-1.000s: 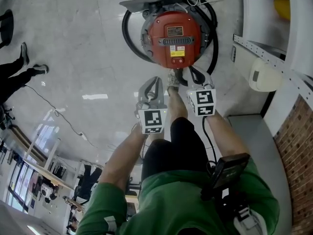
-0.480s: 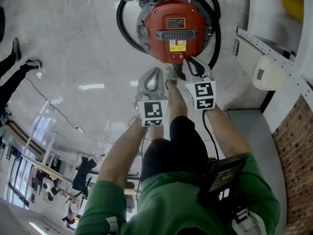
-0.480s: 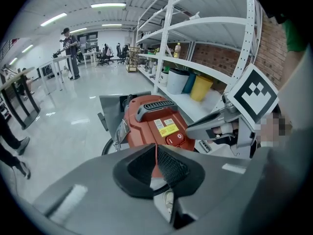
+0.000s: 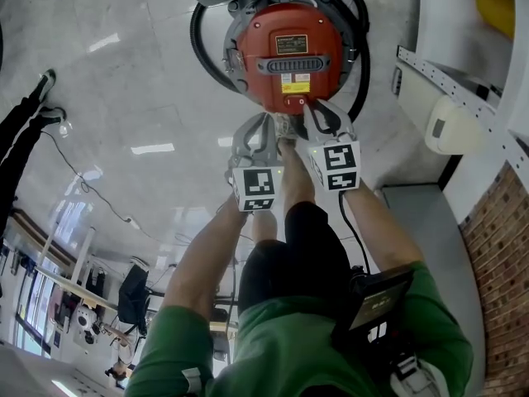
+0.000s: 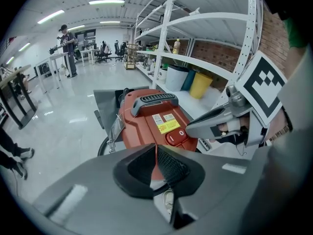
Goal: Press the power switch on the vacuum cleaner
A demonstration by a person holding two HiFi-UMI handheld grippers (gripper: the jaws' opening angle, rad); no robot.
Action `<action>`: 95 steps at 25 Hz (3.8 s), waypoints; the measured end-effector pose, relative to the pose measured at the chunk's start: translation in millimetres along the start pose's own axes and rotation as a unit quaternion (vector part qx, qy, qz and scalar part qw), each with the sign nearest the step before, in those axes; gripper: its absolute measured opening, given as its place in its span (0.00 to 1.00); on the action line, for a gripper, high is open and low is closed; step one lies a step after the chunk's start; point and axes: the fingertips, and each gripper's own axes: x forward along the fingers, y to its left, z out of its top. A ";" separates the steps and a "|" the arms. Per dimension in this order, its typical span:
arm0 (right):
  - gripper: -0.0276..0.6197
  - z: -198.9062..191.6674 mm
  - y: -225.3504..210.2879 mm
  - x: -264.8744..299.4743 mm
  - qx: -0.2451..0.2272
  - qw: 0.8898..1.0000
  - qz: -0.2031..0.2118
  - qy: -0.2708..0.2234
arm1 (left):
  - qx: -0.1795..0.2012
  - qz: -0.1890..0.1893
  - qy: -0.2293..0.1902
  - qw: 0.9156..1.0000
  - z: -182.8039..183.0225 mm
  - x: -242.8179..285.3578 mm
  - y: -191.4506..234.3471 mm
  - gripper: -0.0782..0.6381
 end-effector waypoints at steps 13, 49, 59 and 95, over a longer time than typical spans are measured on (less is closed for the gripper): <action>0.13 -5.1 -6.3 3.2 0.020 1.000 -0.006 0.013 | -0.001 0.004 0.008 1.000 -4.8 1.2 10.7 0.12; 0.15 31.3 19.8 -94.2 0.013 0.998 -0.056 -0.026 | -0.008 0.039 -0.071 0.997 40.7 -111.3 19.4 0.12; 0.15 86.4 73.8 -200.8 -0.003 0.988 -0.075 -0.136 | -0.034 0.064 -0.197 0.978 104.2 -232.0 28.7 0.12; 0.14 121.1 290.9 -514.5 -0.142 0.898 -0.064 -0.411 | -0.018 0.071 -0.443 0.894 110.9 -578.4 -46.5 0.12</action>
